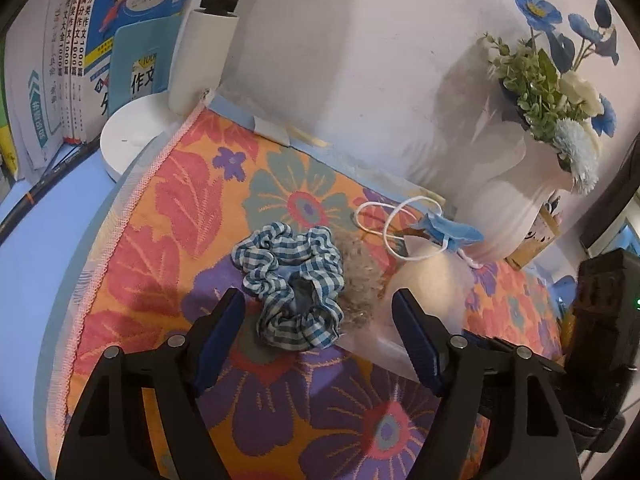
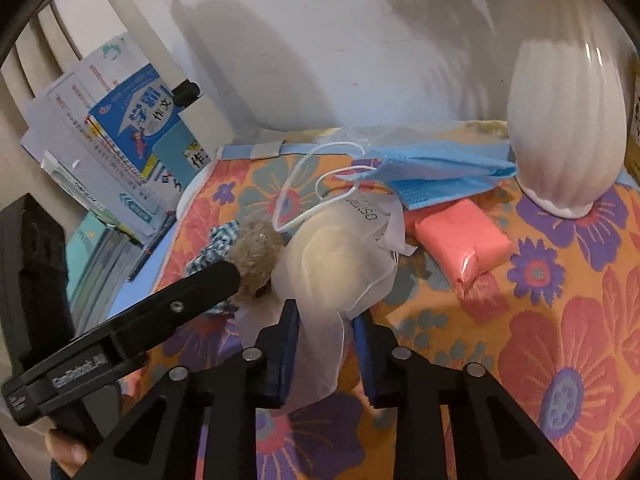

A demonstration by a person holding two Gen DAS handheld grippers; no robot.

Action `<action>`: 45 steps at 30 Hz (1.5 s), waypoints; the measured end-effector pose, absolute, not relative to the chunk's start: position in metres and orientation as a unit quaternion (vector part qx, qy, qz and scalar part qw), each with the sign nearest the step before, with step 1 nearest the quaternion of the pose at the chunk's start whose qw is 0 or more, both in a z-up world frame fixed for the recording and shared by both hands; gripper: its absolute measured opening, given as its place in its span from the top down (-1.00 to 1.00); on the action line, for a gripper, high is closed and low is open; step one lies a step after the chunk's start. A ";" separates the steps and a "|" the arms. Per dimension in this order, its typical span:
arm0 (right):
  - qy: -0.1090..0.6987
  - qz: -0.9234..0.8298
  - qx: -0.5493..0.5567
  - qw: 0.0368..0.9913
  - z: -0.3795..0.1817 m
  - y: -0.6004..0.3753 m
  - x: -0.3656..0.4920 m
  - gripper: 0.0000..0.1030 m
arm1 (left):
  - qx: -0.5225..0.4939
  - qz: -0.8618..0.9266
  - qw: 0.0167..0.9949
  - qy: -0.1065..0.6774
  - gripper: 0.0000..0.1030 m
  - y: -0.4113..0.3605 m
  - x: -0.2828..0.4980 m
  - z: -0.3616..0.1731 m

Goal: Organize soft objects
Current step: 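Grasp the gingham scrunchie with the left tool while the right tool grasps the white mesh bag, then carry the scrunchie and white mesh bag over the bowl and open both tools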

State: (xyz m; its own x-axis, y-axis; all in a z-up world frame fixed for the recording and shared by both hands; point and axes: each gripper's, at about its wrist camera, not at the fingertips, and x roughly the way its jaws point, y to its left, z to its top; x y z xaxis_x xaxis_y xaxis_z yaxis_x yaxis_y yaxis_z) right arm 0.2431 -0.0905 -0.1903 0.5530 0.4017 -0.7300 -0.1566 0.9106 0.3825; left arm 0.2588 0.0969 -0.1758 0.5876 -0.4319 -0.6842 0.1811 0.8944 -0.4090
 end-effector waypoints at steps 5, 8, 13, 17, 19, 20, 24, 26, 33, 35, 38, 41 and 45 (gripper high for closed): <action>0.444 0.172 0.142 0.868 -0.183 -0.102 0.220 0.53 | -0.118 -0.141 0.881 0.437 -0.49 0.088 0.261 -0.173; 0.453 0.188 0.143 0.860 -0.179 -0.110 0.202 0.53 | -0.089 -0.115 0.871 0.470 -0.49 0.083 0.270 -0.169; 0.460 0.210 0.122 0.854 -0.174 -0.120 0.161 0.53 | -0.103 -0.118 0.865 0.476 -0.43 0.079 0.287 -0.173; 0.457 0.204 0.080 0.862 -0.168 -0.120 0.128 0.53 | -0.075 -0.143 0.872 0.461 0.25 0.064 0.280 -0.170; 0.458 0.208 0.064 0.862 -0.167 -0.123 0.109 0.53 | -0.052 -0.146 0.877 0.454 0.27 0.060 0.270 -0.166; 0.459 0.203 0.059 0.863 -0.167 -0.125 0.102 0.53 | -0.048 -0.155 0.876 0.454 0.27 0.059 0.261 -0.164; 0.467 0.188 0.056 0.862 -0.169 -0.138 0.066 0.53 | -0.045 -0.193 0.870 0.451 0.27 0.058 0.216 -0.156; 0.471 0.182 0.063 0.860 -0.171 -0.148 0.051 0.53 | -0.046 -0.221 0.863 0.452 0.27 0.054 0.185 -0.154; 0.496 0.133 0.103 0.852 -0.183 -0.190 0.020 0.36 | -0.024 -0.312 0.831 0.460 0.24 0.027 0.097 -0.156; 0.498 0.123 0.127 0.849 -0.184 -0.200 0.017 -0.02 | -0.014 -0.317 0.827 0.465 0.16 0.021 0.085 -0.162; 0.492 0.115 0.153 0.849 -0.184 -0.207 0.010 -0.19 | -0.010 -0.309 0.823 0.477 0.08 0.020 0.078 -0.169; 0.493 0.116 0.167 0.846 -0.178 -0.208 0.011 -0.23 | -0.024 -0.287 0.825 0.487 -0.31 0.027 0.079 -0.172; 0.489 0.117 0.182 0.845 -0.173 -0.200 0.025 -0.40 | -0.042 -0.291 0.829 0.475 -0.53 0.030 0.078 -0.168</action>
